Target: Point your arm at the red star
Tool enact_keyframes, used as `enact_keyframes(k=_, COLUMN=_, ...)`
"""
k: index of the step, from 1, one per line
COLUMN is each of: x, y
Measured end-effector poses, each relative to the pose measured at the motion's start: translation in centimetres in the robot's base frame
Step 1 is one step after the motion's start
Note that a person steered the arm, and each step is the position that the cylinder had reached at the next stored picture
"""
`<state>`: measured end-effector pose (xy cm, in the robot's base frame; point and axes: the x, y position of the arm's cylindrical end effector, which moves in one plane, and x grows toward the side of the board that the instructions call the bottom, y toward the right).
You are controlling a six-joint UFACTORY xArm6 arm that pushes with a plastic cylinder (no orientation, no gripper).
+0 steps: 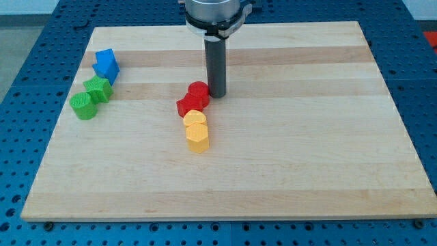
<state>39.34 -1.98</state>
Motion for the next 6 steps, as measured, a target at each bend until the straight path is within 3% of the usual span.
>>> enact_keyframes(k=2, x=-5.9, y=-2.7)
enact_keyframes(k=4, x=-3.4, y=-9.2)
enact_keyframes(k=6, x=2.3, y=-9.2)
